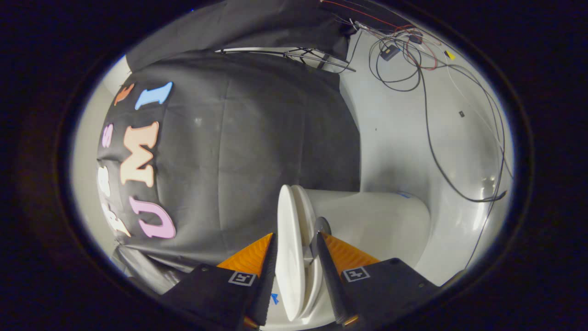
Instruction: Open the toilet lid.
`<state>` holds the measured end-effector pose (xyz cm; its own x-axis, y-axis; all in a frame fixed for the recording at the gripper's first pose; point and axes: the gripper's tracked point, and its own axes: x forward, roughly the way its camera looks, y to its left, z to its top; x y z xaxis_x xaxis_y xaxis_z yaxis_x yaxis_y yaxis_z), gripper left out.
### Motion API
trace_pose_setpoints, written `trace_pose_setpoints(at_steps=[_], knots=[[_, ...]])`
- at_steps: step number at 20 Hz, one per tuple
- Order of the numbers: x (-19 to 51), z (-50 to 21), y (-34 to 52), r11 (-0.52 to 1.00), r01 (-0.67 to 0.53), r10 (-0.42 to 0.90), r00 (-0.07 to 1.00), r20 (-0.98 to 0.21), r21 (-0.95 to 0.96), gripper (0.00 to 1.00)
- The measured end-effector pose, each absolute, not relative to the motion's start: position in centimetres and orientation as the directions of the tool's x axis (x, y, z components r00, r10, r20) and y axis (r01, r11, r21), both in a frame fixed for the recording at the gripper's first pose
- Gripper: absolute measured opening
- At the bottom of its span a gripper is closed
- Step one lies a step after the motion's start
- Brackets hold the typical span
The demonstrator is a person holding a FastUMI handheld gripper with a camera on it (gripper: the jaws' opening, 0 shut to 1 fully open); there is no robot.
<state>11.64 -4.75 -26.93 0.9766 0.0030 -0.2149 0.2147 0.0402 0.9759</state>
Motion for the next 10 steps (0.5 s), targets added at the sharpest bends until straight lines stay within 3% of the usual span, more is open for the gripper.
trace_pose_setpoints(at_steps=[3, 10], knots=[[11.6, -27.2, -5.0, 0.035, 0.208, -0.013, 0.978, -0.208, 0.977, 0.49], [9.0, -27.9, -8.6, -0.001, 0.229, -0.164, 0.960, -0.226, 0.973, 0.49]])
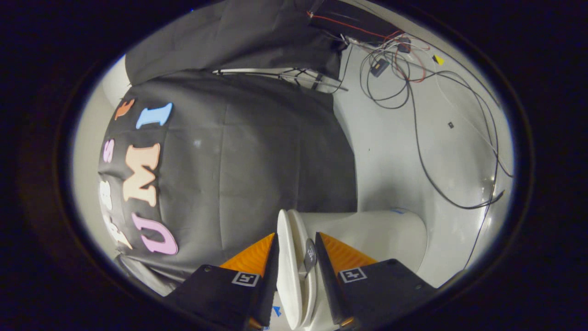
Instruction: Open the toilet lid.
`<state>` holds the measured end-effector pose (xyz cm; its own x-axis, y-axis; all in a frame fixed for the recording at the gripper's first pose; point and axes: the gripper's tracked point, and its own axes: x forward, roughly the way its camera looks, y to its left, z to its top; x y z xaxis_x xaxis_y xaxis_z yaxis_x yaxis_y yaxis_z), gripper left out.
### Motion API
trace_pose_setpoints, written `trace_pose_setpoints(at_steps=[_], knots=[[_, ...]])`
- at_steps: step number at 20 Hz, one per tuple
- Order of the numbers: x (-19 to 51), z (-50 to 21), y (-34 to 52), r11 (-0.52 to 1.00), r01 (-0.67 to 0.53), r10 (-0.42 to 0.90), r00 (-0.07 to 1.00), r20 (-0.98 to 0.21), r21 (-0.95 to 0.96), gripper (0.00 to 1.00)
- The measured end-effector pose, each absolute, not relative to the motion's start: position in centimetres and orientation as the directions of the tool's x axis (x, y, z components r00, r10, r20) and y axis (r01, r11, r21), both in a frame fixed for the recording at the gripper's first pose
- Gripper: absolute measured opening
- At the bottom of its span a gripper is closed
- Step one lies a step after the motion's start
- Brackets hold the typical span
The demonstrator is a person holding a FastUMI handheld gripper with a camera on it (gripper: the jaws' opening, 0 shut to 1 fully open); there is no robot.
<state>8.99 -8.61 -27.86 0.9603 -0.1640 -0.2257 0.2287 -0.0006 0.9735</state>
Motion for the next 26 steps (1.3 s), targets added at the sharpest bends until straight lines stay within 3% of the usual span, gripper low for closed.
trace_pose_setpoints(at_steps=[12, 19, 21, 26], knots=[[11.1, -29.0, -6.6, -0.060, 0.183, -0.055, 0.981, -0.186, 0.981, 0.48], [12.0, -30.2, -5.8, -0.078, 0.241, 0.016, 0.971, -0.240, 0.967, 0.11], [12.3, -30.0, -5.4, -0.059, 0.240, 0.036, 0.971, -0.238, 0.969, 0.05], [12.2, -29.4, -5.2, 0.045, 0.288, 0.106, 0.951, -0.292, 0.956, 0.02]])
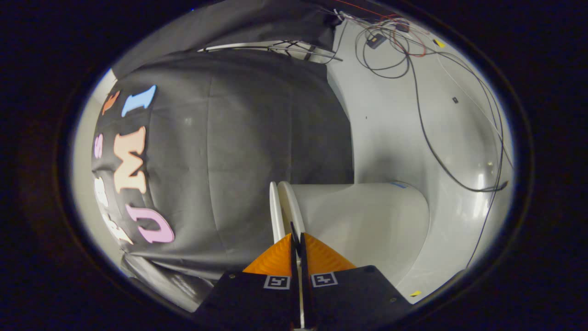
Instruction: Open the toilet lid.
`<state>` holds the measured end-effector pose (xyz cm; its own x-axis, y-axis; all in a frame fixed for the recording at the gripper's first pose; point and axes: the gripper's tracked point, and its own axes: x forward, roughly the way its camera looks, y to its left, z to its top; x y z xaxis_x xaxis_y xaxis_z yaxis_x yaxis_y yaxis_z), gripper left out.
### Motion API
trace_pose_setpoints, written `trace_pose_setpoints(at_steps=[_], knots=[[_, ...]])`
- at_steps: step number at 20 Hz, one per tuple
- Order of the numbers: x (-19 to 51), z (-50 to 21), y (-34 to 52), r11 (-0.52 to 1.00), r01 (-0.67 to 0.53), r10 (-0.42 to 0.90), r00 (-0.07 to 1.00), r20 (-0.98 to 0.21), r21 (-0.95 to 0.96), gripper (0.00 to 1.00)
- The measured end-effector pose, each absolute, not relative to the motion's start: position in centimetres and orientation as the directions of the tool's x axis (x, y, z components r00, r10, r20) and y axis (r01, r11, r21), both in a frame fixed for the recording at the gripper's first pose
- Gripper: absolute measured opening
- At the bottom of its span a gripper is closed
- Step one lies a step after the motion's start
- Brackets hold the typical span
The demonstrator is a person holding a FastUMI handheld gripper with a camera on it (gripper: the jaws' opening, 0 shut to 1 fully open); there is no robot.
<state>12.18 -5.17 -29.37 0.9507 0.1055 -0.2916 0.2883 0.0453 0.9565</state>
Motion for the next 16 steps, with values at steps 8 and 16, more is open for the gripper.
trace_pose_setpoints(at_steps=[8, 16], knots=[[12.3, -27.7, -5.2, 0.276, 0.326, 0.133, 0.919, -0.372, 0.904, 0.00], [13.3, -24.9, -4.5, 0.369, 0.332, 0.083, 0.918, -0.387, 0.868, 0.00]])
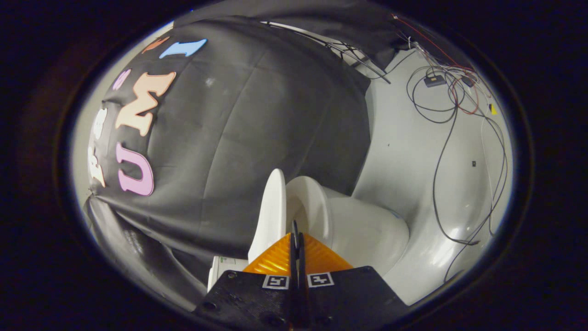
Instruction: Open the toilet lid.
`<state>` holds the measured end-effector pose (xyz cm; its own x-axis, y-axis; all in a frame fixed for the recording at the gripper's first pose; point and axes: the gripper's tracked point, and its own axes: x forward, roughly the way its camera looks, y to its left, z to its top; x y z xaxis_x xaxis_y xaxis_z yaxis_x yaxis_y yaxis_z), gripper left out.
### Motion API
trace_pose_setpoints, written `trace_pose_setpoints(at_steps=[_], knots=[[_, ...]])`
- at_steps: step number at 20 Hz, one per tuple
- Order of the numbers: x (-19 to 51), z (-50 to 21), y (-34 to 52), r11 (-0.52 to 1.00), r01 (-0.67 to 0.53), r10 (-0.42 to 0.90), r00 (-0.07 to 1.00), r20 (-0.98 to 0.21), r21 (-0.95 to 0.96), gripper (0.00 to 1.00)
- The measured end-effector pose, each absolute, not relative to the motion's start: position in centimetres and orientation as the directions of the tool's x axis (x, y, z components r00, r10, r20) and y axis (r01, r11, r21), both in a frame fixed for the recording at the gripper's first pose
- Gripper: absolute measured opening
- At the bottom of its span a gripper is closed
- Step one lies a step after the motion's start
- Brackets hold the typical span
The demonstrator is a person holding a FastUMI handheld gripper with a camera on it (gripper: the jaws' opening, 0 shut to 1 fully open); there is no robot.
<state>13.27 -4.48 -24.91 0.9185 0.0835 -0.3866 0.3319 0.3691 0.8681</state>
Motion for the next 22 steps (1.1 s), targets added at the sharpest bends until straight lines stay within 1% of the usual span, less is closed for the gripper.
trace_pose_setpoints(at_steps=[6, 11, 14, 18, 22], knots=[[14.3, -21.9, -2.8, 0.437, 0.309, 0.079, 0.923, -0.378, 0.845, 0.00], [15.3, -17.6, -0.3, 0.476, 0.250, 0.036, 0.952, -0.302, 0.844, 0.00], [15.8, -14.5, 2.1, 0.534, 0.223, 0.016, 0.962, -0.274, 0.816, 0.00], [16.5, -10.7, 5.5, 0.638, 0.202, 0.021, 0.960, -0.279, 0.743, 0.00], [16.5, -8.3, 8.2, 0.719, 0.210, 0.006, 0.951, -0.308, 0.663, 0.00]])
